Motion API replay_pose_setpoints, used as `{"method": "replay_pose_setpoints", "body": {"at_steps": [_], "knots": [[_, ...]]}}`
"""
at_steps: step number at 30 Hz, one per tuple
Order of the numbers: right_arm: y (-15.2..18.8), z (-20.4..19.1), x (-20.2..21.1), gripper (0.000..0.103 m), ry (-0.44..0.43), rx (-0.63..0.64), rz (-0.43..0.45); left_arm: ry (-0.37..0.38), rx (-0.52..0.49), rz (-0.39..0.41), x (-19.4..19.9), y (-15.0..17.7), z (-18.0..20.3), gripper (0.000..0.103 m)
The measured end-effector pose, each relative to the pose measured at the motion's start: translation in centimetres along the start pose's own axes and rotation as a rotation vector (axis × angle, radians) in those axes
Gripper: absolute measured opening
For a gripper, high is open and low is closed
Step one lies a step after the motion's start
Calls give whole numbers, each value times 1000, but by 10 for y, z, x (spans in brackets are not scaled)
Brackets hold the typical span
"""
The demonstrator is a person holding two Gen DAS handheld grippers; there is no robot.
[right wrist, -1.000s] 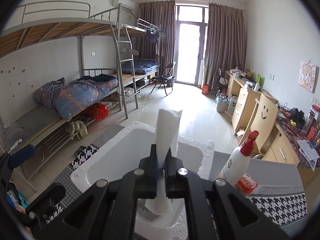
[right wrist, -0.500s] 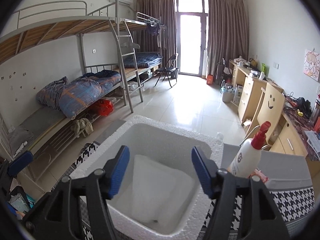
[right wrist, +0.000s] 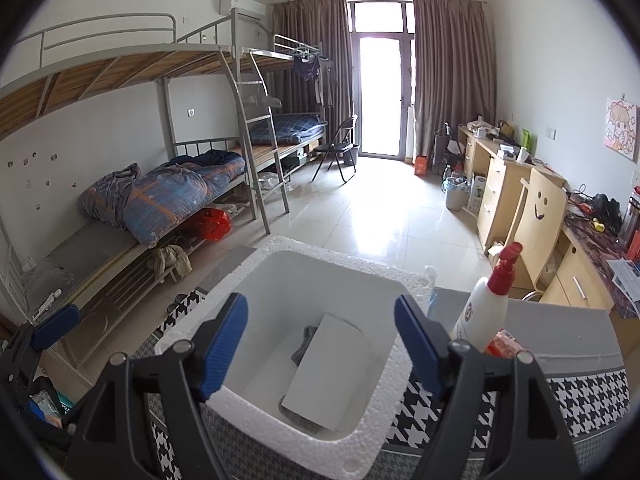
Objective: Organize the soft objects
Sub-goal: 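Lower the paper towel into the foam box and open the right gripper, then withdraw both tools from the box back toward the remaining items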
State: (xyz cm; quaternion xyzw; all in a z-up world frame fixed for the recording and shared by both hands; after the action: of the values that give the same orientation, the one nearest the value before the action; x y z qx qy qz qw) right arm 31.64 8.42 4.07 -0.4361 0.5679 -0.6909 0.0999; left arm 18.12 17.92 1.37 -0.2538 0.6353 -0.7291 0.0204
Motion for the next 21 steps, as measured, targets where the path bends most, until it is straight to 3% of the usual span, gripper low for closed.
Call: {"method": "replay_pose_setpoints", "body": {"at_steps": [21], "knots": [[20,16,62,83,-2,-7,70,13,-57,30,30,0,24,102]]}}
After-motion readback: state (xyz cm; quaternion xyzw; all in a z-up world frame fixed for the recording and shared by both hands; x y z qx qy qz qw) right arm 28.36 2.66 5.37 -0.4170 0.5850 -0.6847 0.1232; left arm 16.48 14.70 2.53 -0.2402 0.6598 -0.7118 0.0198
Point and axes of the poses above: each gripper's, at about its wrist camera, not at the fingertips, and x roughly against the way its jaws point, z to its right, y to its underside, the point moved 3 cm from there along -x, roughly the way its jaws point, and after that the axes turned 2 degrees about z, right-handed, at the moved point
